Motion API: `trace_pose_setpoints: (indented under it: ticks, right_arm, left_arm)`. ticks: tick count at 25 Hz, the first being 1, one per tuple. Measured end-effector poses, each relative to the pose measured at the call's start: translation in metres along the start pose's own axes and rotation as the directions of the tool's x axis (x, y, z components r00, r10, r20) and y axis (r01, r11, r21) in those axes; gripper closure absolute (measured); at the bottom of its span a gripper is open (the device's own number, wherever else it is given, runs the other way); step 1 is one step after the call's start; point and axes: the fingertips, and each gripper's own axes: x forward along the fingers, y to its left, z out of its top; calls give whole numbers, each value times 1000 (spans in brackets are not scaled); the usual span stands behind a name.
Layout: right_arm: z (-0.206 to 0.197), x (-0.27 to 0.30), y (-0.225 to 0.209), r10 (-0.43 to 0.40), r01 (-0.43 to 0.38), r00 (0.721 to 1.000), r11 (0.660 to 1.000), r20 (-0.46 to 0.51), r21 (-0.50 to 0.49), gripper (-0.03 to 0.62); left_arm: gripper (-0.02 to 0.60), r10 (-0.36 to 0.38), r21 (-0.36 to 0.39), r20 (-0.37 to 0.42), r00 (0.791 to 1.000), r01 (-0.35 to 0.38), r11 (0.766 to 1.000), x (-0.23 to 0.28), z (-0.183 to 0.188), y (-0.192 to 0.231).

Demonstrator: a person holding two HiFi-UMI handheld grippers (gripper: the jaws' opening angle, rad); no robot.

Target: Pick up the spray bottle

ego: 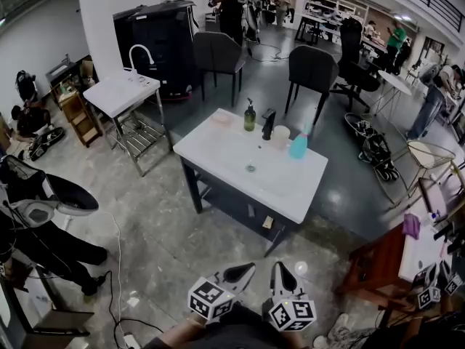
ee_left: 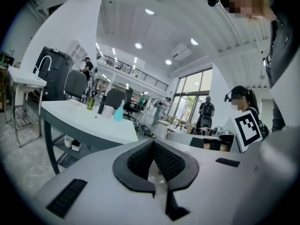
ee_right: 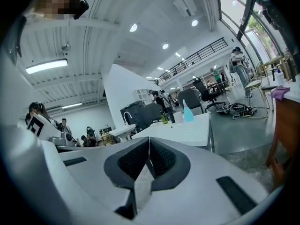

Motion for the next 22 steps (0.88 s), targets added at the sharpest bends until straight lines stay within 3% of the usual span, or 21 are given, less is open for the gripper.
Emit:
trace_pose_setpoints:
  ticks: [10,22]
  right_arm:
    - [4,52,-24,15,-15,1000,1000,-18,13,585]
    - [18,97,-30,91,-90,996,996,5,-12,585]
  left_arm:
    - [577,5,-2,-16,1000,-5,1000,42,10,34]
    - [577,73,-11,10,997,-73,997,68,20,75]
